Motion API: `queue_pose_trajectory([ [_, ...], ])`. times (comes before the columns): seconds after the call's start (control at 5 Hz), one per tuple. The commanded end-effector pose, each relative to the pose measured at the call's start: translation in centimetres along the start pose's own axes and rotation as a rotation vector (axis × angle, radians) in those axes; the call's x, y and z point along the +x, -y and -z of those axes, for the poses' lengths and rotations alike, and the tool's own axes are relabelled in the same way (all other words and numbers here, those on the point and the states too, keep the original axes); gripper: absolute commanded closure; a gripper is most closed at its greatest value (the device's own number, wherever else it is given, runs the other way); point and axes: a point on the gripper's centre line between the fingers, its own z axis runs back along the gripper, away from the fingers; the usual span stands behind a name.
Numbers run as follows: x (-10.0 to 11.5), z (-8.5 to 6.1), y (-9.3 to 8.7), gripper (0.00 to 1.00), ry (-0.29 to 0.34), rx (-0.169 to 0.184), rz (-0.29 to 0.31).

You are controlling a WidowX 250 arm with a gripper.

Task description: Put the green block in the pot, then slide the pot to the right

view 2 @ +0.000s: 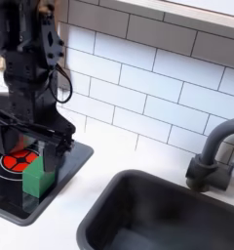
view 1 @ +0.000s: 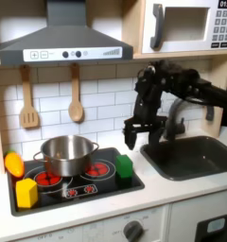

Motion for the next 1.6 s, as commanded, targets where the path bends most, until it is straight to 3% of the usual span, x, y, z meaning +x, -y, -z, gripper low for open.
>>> queue_pose_trajectory([
  [0.0, 1.4, 1.9, -0.5, 0.00, -0.016, 0.011, -0.031],
  [1.4, 3.3, 6.9, -1.1, 0.00, -0.110, 0.019, -0.050],
])
